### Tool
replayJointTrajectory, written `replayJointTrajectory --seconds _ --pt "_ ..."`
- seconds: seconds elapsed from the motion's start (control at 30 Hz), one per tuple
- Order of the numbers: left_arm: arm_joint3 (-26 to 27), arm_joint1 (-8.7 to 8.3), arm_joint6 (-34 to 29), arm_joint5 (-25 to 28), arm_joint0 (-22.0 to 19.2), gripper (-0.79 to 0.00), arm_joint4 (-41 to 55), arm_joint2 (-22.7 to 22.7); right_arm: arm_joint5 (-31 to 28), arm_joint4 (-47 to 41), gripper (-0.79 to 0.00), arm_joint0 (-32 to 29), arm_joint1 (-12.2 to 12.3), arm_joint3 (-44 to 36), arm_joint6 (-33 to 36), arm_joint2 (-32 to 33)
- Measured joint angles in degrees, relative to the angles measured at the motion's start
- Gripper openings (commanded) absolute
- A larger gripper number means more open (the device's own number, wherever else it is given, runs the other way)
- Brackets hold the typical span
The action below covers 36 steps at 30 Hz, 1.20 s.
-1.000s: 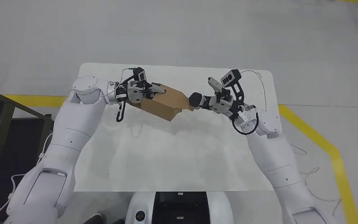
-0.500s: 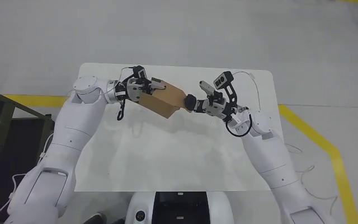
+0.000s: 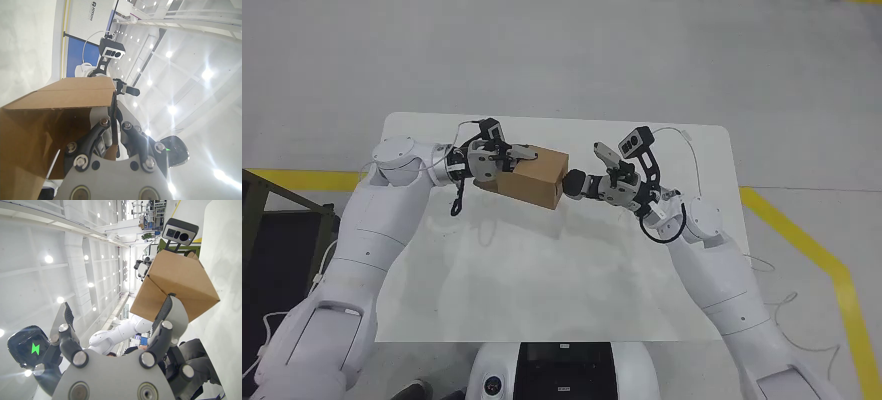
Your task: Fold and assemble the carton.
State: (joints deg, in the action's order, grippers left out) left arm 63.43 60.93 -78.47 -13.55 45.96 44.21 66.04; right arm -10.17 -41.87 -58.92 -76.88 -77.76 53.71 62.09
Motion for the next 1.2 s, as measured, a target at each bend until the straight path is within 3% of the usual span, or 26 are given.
replayJointTrajectory --seconds 1.2 --pt "-3.5 -0.05 -5.0 -0.4 -1.6 -0.785 -0.3 -2.0 2.7 0.0 0.000 0.3 0.0 -2.3 1.6 -0.5"
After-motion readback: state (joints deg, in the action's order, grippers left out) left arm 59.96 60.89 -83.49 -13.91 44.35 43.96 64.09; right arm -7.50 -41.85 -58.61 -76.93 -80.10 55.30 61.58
